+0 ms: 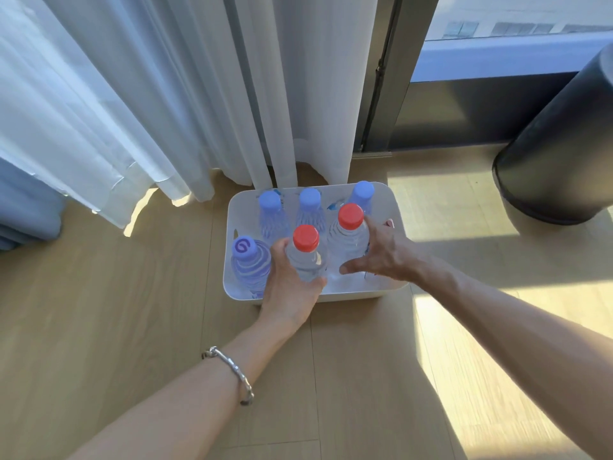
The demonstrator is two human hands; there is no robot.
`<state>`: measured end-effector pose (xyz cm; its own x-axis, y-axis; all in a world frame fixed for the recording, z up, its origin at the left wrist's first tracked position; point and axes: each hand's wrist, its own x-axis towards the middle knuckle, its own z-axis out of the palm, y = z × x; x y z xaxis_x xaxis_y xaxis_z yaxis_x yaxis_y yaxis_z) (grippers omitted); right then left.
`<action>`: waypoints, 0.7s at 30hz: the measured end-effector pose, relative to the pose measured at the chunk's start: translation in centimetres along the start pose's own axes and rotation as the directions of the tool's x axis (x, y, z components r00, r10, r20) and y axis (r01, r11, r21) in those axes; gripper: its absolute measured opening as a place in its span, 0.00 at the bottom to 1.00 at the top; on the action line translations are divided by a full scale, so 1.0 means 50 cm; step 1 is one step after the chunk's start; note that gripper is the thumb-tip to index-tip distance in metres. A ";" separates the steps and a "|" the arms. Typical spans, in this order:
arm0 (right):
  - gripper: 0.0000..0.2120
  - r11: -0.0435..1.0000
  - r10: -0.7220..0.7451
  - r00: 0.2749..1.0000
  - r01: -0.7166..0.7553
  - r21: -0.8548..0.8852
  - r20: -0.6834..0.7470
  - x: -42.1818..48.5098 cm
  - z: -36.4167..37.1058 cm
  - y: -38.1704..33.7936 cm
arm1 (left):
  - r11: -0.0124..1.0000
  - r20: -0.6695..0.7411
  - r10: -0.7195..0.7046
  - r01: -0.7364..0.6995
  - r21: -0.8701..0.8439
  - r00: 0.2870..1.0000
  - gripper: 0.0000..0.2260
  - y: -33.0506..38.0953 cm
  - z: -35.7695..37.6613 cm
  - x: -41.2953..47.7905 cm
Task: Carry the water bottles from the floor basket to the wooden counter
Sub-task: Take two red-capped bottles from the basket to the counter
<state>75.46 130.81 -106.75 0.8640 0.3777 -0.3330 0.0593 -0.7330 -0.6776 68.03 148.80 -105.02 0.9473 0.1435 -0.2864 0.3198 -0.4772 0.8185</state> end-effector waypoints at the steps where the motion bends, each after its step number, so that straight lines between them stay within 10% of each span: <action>1: 0.39 1.000 0.005 1.000 -0.005 0.018 -0.021 -0.003 0.004 -0.004 | 1.000 -0.003 -0.006 0.006 -0.010 1.000 0.25 0.005 0.001 0.002; 15: 0.14 0.939 -0.124 0.980 0.168 0.301 -0.158 -0.014 -0.086 -0.084 | 0.920 0.016 0.096 -0.083 -0.383 0.995 0.26 0.117 -0.099 0.023; 21: 0.25 0.819 -0.148 0.956 0.263 0.510 -0.254 0.004 -0.132 -0.152 | 0.759 0.092 0.084 -0.004 -0.651 0.992 0.18 0.185 -0.190 0.044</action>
<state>78.50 132.73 -97.33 0.9441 0.3257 -0.0509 0.0205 -0.2120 -0.9770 73.26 152.95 -93.36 0.9650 0.0228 -0.2614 0.2517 0.2013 0.9467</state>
